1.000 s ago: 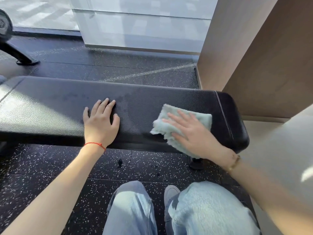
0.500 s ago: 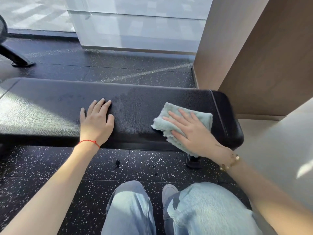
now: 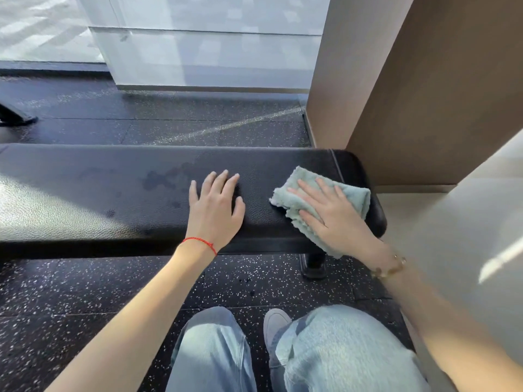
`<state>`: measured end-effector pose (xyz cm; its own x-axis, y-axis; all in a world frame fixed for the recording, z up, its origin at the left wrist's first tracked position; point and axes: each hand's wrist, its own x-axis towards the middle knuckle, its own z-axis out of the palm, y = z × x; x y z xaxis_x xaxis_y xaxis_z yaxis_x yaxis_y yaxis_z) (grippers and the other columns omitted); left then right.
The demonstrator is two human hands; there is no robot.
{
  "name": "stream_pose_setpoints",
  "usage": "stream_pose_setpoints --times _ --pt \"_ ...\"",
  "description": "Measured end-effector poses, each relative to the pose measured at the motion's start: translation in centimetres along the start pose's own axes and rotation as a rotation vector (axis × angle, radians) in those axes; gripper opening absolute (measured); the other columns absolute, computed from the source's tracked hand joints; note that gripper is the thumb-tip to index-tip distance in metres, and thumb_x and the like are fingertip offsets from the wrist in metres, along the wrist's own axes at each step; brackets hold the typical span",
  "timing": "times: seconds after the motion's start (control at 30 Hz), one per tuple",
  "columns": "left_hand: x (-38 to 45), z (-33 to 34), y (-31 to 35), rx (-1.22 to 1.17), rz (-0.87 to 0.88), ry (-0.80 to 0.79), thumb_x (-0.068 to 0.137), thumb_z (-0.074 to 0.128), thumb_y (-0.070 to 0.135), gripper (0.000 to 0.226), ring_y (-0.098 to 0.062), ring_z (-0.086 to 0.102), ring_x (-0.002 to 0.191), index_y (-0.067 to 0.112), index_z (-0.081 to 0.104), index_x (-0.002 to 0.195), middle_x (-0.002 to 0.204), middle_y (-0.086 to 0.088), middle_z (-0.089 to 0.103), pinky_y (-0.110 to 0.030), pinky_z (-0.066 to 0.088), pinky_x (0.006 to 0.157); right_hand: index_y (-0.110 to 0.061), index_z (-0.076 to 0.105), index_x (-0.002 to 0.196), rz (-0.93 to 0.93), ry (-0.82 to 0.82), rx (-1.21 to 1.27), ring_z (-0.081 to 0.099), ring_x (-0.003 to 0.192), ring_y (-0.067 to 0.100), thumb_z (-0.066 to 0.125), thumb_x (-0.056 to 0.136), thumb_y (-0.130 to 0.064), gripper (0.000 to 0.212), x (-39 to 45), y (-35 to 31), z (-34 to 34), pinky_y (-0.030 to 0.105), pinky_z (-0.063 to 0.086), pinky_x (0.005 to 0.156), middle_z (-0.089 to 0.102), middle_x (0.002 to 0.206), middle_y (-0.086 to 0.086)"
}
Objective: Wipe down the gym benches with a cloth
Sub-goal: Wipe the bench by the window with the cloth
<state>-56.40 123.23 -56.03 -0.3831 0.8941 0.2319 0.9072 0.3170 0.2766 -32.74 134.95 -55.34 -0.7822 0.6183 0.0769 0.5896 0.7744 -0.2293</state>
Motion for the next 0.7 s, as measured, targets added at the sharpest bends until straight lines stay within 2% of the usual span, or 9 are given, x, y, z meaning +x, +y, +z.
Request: stream_pose_setpoints --times 0.1,0.17,0.33,0.4,0.47,0.6,0.7 --pt "-0.3 0.8 0.2 0.030 0.021 -0.001 0.098 0.037 0.037 0.052 -0.021 0.022 0.147 0.023 0.037 0.147 0.156 -0.001 0.034 -0.052 0.011 0.120 -0.059 0.005 0.142 0.087 0.051 0.024 0.009 0.149 0.013 0.018 0.097 -0.056 0.046 -3.3 2.2 -0.5 0.043 0.004 0.122 0.016 0.158 -0.020" --pt "-0.5 1.0 0.2 0.051 0.028 0.010 0.098 0.035 0.038 0.051 -0.022 0.023 0.147 0.023 0.037 0.148 0.156 -0.001 0.034 -0.053 0.012 0.120 -0.061 0.004 0.138 0.156 0.031 0.029 0.008 0.149 0.011 0.017 0.097 -0.057 0.043 -1.6 4.2 -0.9 0.041 0.002 0.122 0.015 0.159 -0.019" --pt "-0.4 1.0 0.3 0.056 0.024 0.003 0.099 0.035 0.038 0.052 -0.021 0.022 0.147 0.023 0.036 0.148 0.157 -0.001 0.033 -0.052 0.011 0.121 -0.029 0.012 0.155 0.403 -0.077 -0.043 0.002 0.151 0.018 0.021 0.103 -0.049 0.057 9.3 6.8 -2.3 0.043 -0.003 0.122 0.010 0.163 -0.007" --pt "-0.4 0.7 0.1 0.035 0.029 -0.001 0.099 0.037 0.038 0.051 -0.020 0.022 0.147 0.024 0.038 0.148 0.156 0.000 0.033 -0.051 0.010 0.121 -0.025 0.015 0.155 0.358 -0.085 -0.042 0.003 0.151 0.021 0.022 0.103 -0.047 0.057 11.2 5.0 -1.8 0.043 -0.004 0.122 0.012 0.163 -0.006" --pt "-0.5 0.3 -0.7 0.028 0.024 0.015 0.098 0.039 0.038 0.050 -0.020 0.023 0.147 0.023 0.040 0.146 0.155 0.000 0.035 -0.051 0.011 0.121 -0.028 0.015 0.155 0.228 -0.094 -0.015 0.001 0.151 0.019 0.025 0.104 -0.046 0.055 10.5 2.2 -0.8 0.042 -0.007 0.122 0.010 0.163 -0.009" --pt "-0.9 -1.2 -4.7 0.030 -0.059 0.062 0.097 0.042 0.035 0.050 -0.021 0.023 0.147 0.022 0.040 0.146 0.155 -0.002 0.036 -0.052 0.011 0.120 -0.043 0.007 0.151 -0.056 -0.090 -0.014 -0.007 0.150 0.013 0.022 0.104 -0.047 0.050 5.6 -2.3 0.6 0.038 -0.013 0.121 0.005 0.161 -0.017" --pt "-1.0 -2.6 -8.4 0.048 -0.135 0.089 0.097 0.042 0.033 0.050 -0.023 0.024 0.146 0.020 0.040 0.146 0.155 -0.003 0.037 -0.053 0.011 0.120 -0.051 0.005 0.148 -0.152 -0.100 0.002 -0.010 0.149 0.009 0.019 0.103 -0.050 0.048 2.5 -4.1 1.0 0.037 -0.013 0.120 0.005 0.160 -0.020"
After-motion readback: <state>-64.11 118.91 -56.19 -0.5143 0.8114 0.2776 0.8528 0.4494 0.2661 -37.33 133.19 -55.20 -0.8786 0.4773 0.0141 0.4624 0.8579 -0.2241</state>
